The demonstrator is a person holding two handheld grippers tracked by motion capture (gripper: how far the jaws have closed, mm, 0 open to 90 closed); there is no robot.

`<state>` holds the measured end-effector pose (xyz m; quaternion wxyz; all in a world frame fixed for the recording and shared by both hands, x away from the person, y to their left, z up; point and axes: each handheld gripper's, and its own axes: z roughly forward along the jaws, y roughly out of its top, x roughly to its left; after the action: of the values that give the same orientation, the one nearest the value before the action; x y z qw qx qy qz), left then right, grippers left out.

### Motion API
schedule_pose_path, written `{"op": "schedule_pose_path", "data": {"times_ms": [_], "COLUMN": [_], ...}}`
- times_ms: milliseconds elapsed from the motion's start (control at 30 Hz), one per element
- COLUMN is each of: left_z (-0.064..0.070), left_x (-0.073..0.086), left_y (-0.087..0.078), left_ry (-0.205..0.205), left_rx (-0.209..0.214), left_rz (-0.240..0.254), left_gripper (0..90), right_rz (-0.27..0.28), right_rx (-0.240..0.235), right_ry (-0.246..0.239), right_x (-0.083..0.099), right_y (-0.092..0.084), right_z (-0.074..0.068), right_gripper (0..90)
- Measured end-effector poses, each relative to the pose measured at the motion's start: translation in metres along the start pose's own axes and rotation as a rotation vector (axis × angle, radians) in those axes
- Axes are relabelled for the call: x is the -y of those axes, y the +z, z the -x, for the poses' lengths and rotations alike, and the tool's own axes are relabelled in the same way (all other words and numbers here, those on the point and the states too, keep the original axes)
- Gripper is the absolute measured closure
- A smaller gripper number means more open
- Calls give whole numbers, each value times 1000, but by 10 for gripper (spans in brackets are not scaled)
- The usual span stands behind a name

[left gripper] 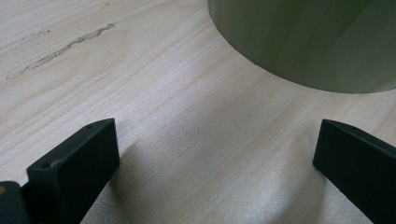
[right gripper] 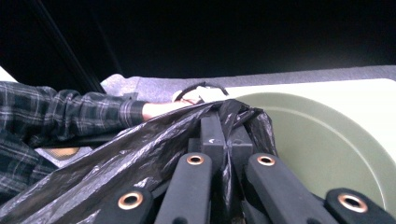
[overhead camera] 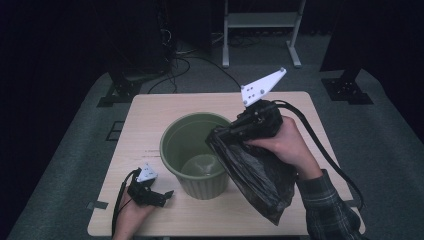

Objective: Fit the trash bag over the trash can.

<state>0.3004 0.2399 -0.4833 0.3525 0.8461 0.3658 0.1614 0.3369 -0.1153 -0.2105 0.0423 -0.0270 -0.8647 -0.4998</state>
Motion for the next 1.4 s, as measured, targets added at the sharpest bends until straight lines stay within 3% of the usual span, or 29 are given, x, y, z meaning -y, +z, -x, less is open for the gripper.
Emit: {"op": "schedule_pose_path", "data": {"times_ms": [233,600,900,967,1133,1233,1400], "left_z": [0,0,0,0,0,1,1], "left_x": [0,0,0,0,0,0,0], "left_y": [0,0,0,0,0,0,0], "left_ry": [1,2,4,5,6,5,5], "left_rx": [1,5,4,5,6,6,8], "left_rz": [-1,-3,-2,-2,-2,-1,-2], "left_gripper": [0,0,0,0,0,0,0], "right_rz": [8,0,33,28,28,56,35], "right_rx": [-20,-67,-124,-118,-113,-122,-87], "right_ry": [-13,-46,-47,-47,-39,-28,-20], "right_x": [-24,-62,-83,-86,-83,-84,-79], "right_y": [19,66,98,103,106,104,97], "right_z": [11,24,37,40,44,46,47], "right_gripper": [894,894,894,894,893,893,892]}}
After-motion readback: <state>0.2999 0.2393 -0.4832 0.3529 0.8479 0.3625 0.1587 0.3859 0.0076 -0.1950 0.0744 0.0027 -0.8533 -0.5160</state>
